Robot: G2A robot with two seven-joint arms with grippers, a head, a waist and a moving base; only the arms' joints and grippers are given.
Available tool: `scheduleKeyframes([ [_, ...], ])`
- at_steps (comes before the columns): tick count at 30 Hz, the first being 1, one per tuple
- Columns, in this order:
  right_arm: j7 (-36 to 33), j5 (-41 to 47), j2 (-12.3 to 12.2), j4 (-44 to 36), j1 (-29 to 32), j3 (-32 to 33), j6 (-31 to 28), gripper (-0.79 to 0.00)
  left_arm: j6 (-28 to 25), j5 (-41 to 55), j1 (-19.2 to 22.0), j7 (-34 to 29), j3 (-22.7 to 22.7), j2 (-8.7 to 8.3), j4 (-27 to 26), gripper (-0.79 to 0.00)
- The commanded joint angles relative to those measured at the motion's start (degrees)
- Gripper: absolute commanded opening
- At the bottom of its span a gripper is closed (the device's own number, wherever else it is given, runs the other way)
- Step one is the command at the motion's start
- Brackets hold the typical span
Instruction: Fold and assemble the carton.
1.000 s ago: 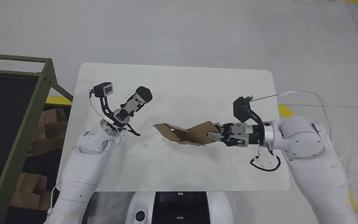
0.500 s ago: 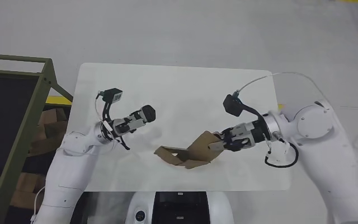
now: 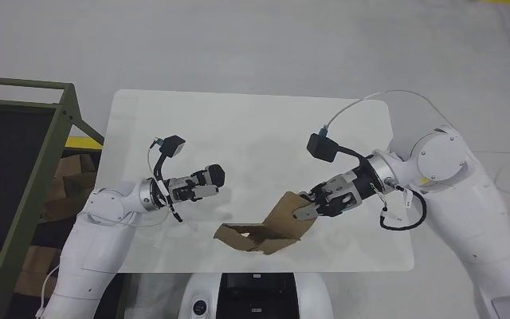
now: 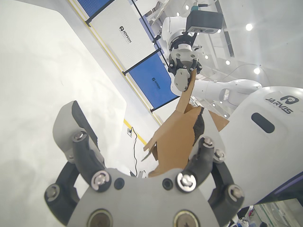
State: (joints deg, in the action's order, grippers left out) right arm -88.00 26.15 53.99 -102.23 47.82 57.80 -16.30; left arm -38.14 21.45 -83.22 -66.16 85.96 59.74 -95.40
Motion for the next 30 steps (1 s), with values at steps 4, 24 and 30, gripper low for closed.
scheduleKeyframes([
  [4,0.0,0.0,0.0,0.0,0.0,0.0,0.0,-0.785,0.0,0.0,0.0,0.0,0.0,0.00,0.0,0.000],
  [24,0.0,3.9,-0.3,10.0,-5.3,-3.7,6.5,-0.785,-19.0,-16.5,-1.4,19.0,-5.8,-6.04,-5.4,0.000],
  [30,0.0,8.5,-1.4,11.7,-9.5,-8.1,7.4,-0.785,-19.9,-18.8,0.2,19.9,-8.6,-10.31,-5.8,0.000],
])
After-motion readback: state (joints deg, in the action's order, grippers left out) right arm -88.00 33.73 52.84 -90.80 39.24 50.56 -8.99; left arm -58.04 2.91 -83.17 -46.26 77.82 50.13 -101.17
